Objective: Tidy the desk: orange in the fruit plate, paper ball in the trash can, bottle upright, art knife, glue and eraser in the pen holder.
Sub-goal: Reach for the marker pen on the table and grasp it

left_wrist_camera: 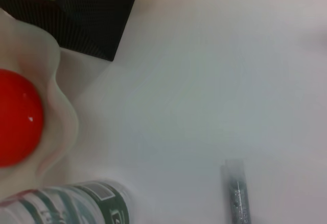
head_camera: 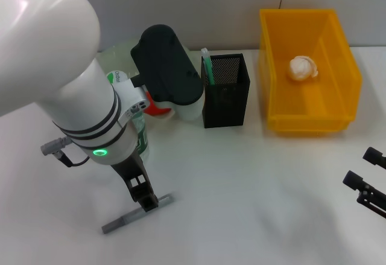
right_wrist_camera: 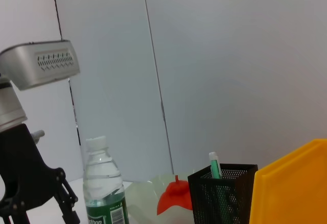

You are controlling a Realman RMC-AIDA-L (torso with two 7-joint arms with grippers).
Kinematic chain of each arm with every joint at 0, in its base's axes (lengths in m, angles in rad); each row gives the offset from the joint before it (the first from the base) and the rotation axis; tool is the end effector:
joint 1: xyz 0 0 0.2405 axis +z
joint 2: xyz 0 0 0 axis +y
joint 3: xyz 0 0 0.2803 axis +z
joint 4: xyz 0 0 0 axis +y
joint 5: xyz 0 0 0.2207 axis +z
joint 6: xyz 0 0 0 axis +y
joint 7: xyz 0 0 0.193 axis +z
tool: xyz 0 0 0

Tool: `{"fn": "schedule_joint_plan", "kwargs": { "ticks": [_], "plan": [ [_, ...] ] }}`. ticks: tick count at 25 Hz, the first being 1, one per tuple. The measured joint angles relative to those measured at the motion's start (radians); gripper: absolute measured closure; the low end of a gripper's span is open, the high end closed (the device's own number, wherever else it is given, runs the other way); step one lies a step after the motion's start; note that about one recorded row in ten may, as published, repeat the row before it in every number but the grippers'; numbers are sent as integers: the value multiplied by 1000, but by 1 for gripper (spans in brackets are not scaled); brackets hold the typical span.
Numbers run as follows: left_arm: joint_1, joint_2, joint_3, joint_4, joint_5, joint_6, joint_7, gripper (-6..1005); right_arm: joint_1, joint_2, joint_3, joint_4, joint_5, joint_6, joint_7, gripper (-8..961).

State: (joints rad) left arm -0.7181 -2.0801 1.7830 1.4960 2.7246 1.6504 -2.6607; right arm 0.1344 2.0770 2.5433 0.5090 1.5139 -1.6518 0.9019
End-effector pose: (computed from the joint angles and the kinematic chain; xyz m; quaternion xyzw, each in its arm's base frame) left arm -0.1545 0.3619 -0.0909 -0.9279 -0.1334 0.3051 0.1675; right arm 0.3586 0.2600 -0.0141 -0.8502 0.2096 0.3452 0.3377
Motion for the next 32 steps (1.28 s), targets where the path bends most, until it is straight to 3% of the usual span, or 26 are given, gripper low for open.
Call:
{"fn": "schedule_joint_plan", "kwargs": {
  "ticks": [16, 21, 32],
  "plan": [
    [-3, 0, 29, -64, -22, -20, -14, 254, 11, -2, -2, -7, -2, 20, -2, 259],
    [-5, 0, 49, -80, -37, -41, -20, 328, 15, -2, -4, -9, -1, 27, -2, 260],
    [-14, 0, 66, -124, -37, -65, -27, 336, 16, -1, -5, -9, -1, 27, -2, 260]
  ]
}}
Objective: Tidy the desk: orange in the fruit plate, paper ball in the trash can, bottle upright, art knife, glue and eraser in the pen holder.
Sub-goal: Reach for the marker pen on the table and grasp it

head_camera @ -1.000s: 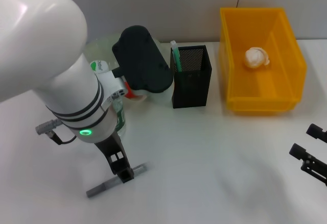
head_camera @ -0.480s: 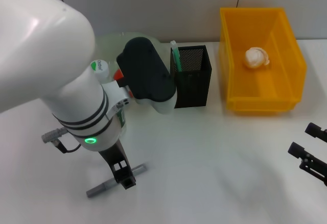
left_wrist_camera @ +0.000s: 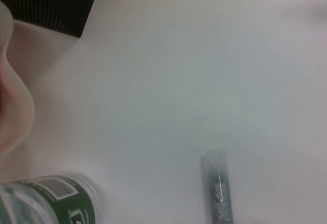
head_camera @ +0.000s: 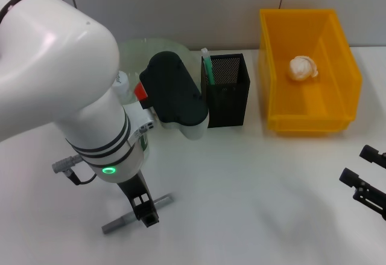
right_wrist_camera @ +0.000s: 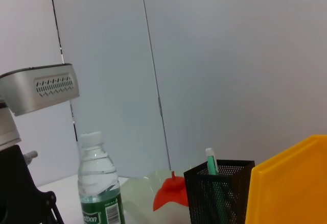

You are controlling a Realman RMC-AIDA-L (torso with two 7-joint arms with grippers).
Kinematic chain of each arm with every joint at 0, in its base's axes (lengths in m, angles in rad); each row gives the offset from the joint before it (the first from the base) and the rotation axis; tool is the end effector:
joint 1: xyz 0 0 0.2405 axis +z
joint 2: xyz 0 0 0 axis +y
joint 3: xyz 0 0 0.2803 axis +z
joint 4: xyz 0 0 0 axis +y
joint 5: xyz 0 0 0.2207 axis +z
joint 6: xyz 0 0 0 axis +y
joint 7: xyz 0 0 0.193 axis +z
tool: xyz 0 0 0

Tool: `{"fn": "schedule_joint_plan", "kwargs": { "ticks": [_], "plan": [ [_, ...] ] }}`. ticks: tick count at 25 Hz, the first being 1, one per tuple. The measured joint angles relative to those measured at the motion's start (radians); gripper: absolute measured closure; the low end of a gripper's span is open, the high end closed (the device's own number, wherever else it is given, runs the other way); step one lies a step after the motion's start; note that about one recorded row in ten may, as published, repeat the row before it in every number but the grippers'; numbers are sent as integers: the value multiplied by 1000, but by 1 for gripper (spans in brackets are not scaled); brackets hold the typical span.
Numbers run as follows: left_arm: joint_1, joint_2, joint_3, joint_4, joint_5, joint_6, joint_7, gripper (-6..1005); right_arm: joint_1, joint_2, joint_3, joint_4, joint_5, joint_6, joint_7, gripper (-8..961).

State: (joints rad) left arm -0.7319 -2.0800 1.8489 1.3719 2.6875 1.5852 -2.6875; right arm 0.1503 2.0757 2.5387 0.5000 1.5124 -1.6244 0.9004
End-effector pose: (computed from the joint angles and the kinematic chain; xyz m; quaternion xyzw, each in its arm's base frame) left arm -0.1734 0.3563 -0.1141 -0.9236 -0.1490 0.3237 0.1417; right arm 0.3592 0.2669 -0.0169 -0.8518 0.2119 0.3388 0.3388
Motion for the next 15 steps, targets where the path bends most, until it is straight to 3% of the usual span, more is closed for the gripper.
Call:
{"fn": "schedule_joint_plan", "kwargs": {
  "ticks": [15],
  "plan": [
    [6, 0, 2, -53, 0, -38, 1, 339, 0, 0, 3, -17, 0, 0, -21, 259]
  ]
}}
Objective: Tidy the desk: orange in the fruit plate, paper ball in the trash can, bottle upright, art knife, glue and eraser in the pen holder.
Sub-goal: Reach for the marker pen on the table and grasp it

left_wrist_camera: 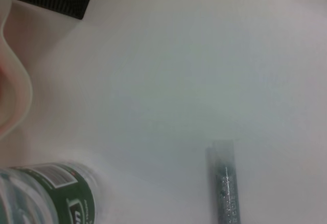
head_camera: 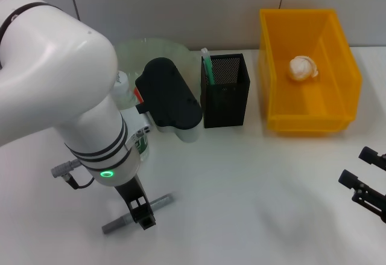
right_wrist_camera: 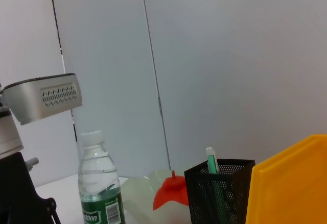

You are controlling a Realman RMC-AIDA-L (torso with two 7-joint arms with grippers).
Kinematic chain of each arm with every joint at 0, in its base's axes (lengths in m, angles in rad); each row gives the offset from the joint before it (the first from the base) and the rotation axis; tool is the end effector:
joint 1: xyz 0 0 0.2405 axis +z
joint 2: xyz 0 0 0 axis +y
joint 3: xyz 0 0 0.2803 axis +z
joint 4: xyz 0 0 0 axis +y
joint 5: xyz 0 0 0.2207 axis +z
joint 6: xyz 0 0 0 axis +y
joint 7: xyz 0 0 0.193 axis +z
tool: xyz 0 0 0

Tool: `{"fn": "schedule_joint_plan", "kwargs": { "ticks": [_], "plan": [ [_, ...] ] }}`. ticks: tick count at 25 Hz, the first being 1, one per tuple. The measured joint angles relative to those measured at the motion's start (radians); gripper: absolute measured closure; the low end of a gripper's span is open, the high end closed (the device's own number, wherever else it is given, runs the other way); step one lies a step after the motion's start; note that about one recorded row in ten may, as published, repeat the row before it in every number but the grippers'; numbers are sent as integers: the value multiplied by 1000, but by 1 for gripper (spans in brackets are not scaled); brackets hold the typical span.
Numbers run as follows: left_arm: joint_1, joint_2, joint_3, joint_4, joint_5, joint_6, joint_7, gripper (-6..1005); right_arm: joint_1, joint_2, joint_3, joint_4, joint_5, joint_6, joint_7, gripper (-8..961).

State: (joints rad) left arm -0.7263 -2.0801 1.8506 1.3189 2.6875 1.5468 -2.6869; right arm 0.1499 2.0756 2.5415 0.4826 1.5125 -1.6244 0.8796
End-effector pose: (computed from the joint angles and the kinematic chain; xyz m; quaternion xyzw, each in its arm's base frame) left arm -0.1858 0.3587 -0.1186 -0.9203 -0.1626 0.3264 0.1417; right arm 0.3599 0.2650 -0.0195 -0.8513 0.2105 0.3389 0.3408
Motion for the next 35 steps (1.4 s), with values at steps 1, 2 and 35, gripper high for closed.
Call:
{"fn": "schedule_joint_plan", "kwargs": {
  "ticks": [1, 2, 35],
  "plan": [
    [0, 0, 0, 0, 0, 0, 0, 339, 0, 0, 0, -2, 0, 0, -1, 259],
    [0, 0, 0, 0, 0, 0, 0, 339, 0, 0, 0, -2, 0, 0, -1, 259],
    [-9, 0, -1, -93, -17, -45, 8, 493, 5, 0, 2, -9, 0, 0, -4, 259]
  ]
}}
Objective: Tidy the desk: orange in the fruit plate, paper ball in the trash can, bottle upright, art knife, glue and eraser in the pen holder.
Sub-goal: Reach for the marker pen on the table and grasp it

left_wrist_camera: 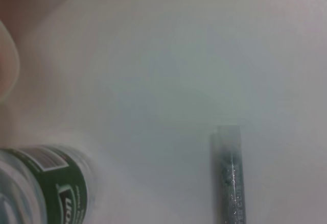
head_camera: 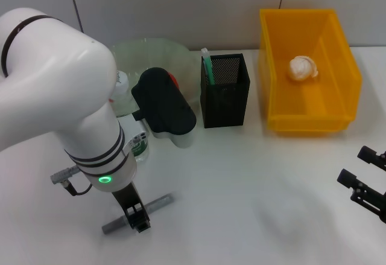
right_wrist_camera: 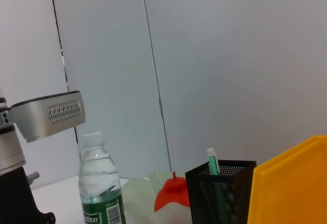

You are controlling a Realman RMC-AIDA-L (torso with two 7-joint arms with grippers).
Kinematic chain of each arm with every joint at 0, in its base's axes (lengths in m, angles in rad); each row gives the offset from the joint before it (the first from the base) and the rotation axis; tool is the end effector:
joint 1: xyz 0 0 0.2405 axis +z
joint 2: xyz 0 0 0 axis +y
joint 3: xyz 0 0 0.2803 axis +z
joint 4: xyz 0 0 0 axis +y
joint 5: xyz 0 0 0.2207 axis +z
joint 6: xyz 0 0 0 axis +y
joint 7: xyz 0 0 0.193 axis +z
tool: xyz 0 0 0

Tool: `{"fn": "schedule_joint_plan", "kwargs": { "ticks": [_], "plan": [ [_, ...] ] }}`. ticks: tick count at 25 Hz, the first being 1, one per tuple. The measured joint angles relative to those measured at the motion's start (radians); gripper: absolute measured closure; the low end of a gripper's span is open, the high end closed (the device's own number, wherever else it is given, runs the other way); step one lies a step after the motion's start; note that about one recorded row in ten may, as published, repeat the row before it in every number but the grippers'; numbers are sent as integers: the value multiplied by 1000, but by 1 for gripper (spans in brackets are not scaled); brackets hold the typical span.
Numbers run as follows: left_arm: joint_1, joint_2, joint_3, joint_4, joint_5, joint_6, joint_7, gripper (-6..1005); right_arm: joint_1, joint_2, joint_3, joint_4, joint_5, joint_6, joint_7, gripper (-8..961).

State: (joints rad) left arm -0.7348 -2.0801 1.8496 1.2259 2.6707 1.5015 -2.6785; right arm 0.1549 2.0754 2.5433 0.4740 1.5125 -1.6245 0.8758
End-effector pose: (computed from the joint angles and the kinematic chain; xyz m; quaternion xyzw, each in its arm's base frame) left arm -0.2024 0.3608 -0.1258 -0.9157 -0.1814 0.3333 0.1327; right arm 0.3589 0.2660 -0.0206 -0.8508 0.2104 0.3409 0.3400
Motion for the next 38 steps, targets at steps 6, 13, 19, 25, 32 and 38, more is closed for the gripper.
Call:
{"fn": "schedule_joint_plan", "kwargs": {
  "ticks": [6, 13, 19, 25, 32, 38],
  "plan": [
    [0, 0, 0, -1, 1, 0, 0, 492, -1, 0, 0, 0, 0, 0, 0, 259],
    [0, 0, -1, -13, 0, 0, -2, 531, -3, 0, 0, 0, 0, 0, 0, 260],
    [-1, 0, -6, -13, -3, 5, -1, 565, -2, 0, 0, 0, 1, 0, 0, 260],
    [-4, 0, -6, -13, -3, 5, 0, 601, 0, 0, 0, 0, 3, 0, 0, 260],
    [-12, 0, 0, -21, -4, 6, 2, 656, 1, 0, 0, 0, 6, 0, 0, 259],
    [-23, 0, 0, -50, -5, 4, 4, 687, 5, 0, 0, 0, 8, 0, 0, 259]
  ]
}}
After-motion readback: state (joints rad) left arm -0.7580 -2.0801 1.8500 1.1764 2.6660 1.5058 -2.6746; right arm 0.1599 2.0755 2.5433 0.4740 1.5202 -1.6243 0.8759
